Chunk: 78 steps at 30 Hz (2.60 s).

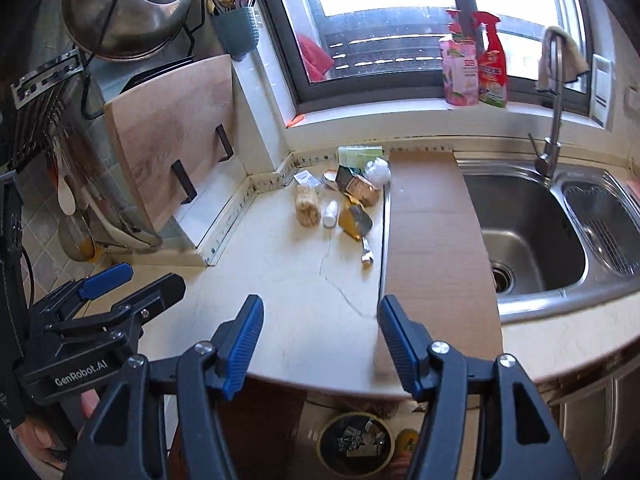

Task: Collect trash
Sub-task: 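Raise both grippers back up to the counter trash, then grasp the loofah sponge with the left gripper while the right gripper grasps the yellow snack bag, then carry the loofah and yellow snack bag down over the black bin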

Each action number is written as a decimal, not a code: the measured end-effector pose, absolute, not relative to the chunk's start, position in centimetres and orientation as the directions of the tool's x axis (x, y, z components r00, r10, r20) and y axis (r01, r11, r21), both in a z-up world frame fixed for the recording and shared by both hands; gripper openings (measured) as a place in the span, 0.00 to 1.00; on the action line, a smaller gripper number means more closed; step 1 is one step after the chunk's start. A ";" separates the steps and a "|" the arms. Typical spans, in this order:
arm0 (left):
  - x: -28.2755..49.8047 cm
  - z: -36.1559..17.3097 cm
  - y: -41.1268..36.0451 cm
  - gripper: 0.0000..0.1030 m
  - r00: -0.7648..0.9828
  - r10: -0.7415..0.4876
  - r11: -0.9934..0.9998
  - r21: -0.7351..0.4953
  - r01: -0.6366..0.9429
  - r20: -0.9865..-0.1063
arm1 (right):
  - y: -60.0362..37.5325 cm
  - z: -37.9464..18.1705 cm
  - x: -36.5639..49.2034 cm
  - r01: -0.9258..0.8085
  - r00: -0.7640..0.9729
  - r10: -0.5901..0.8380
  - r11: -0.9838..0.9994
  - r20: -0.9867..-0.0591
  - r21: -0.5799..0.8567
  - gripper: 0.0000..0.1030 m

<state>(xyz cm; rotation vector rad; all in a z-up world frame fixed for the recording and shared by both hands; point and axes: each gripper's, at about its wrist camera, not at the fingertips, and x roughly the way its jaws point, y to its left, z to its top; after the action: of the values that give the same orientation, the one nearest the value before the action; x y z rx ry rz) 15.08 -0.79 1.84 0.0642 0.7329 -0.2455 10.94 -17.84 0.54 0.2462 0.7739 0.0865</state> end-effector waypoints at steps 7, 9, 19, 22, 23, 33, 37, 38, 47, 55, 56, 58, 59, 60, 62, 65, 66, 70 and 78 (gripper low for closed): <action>23.7 1.1 -3.4 0.86 0.699 -0.165 0.980 -0.037 0.195 -0.695 | -20.2 -0.6 20.0 -0.088 0.668 0.221 0.972 -0.711 0.219 0.59; 26.6 0.3 -4.4 0.86 0.682 -0.175 0.978 -0.043 0.205 -0.710 | -20.8 -1.5 22.6 -0.112 0.652 0.231 0.971 -0.722 0.210 0.59; 39.1 -7.1 -6.5 0.86 0.558 -0.201 0.972 -0.093 0.216 -0.805 | -22.5 -9.6 35.0 -0.172 0.526 0.261 0.965 -0.809 0.200 0.59; 41.9 -9.3 -6.4 0.86 0.519 -0.202 0.974 -0.112 0.199 -0.831 | -22.4 -12.4 37.5 -0.178 0.474 0.275 0.960 -0.837 0.214 0.59; 42.7 -9.9 -6.4 0.86 0.508 -0.202 0.974 -0.116 0.195 -0.838 | -22.4 -13.0 37.9 -0.181 0.462 0.279 0.959 -0.842 0.218 0.59; 48.3 -14.7 -6.7 0.83 0.434 -0.179 0.982 -0.136 0.128 -0.883 | -21.3 -16.4 40.9 -0.224 0.408 0.317 0.944 -0.856 0.243 0.51; 49.6 -16.4 -6.6 0.68 0.405 -0.189 0.982 -0.171 0.081 -0.894 | -21.8 -16.4 41.6 -0.232 0.410 0.332 0.939 -0.850 0.255 0.48; 49.8 -16.7 -6.5 0.68 0.397 -0.194 0.981 -0.182 0.070 -0.897 | -21.9 -16.4 41.6 -0.234 0.413 0.332 0.939 -0.848 0.254 0.48; 50.0 -17.3 -6.4 0.40 0.401 -0.204 0.978 -0.207 0.036 -0.893 | -22.3 -15.8 41.3 -0.247 0.416 0.352 0.931 -0.838 0.269 0.39; 46.8 -13.9 -5.7 0.38 0.477 -0.150 0.988 -0.148 0.042 -0.866 | -22.1 -14.6 39.6 -0.254 0.424 0.366 0.926 -0.829 0.279 0.35; 46.2 -13.4 -5.7 0.38 0.486 -0.147 0.989 -0.143 0.046 -0.862 | -21.9 -14.4 39.4 -0.255 0.425 0.367 0.926 -0.827 0.280 0.34; 44.6 -12.4 -5.7 0.38 0.501 -0.136 0.991 -0.125 0.056 -0.855 | -21.6 -13.9 38.7 -0.255 0.431 0.368 0.926 -0.824 0.280 0.34; 43.8 -11.8 -5.7 0.38 0.508 -0.133 0.991 -0.118 0.062 -0.851 | -21.4 -13.8 38.5 -0.254 0.433 0.368 0.926 -0.823 0.280 0.34; 42.9 -11.3 -5.8 0.38 0.515 -0.130 0.992 -0.109 0.070 -0.847 | -21.2 -13.5 38.0 -0.252 0.437 0.367 0.926 -0.821 0.280 0.34; 41.1 -10.3 -5.8 0.38 0.531 -0.131 0.991 -0.097 0.091 -0.837 | -20.9 -12.8 37.0 -0.247 0.447 0.366 0.928 -0.817 0.280 0.34; 38.4 -8.9 -5.6 0.38 0.546 -0.142 0.989 -0.091 0.120 -0.826 | -20.3 -11.9 35.0 -0.237 0.464 0.359 0.931 -0.810 0.277 0.33; 37.2 -8.3 -5.5 0.38 0.553 -0.150 0.987 -0.091 0.132 -0.820 | -20.1 -11.6 34.5 -0.235 0.468 0.357 0.932 -0.808 0.276 0.33; 32.6 -6.2 -4.8 0.38 0.573 -0.183 0.979 -0.098 0.176 -0.799 | -19.1 -9.9 30.8 -0.225 0.494 0.346 0.937 -0.798 0.268 0.33; 23.7 -2.8 -2.9 0.38 0.605 -0.245 0.963 -0.115 0.245 -0.758 | -16.7 -6.5 23.1 -0.207 0.541 0.324 0.946 -0.776 0.251 0.33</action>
<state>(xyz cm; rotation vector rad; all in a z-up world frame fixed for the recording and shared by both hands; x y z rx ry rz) 23.74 -2.91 -2.83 0.0002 0.8761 -0.2830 23.14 -16.75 -6.52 0.1349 0.9487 0.3165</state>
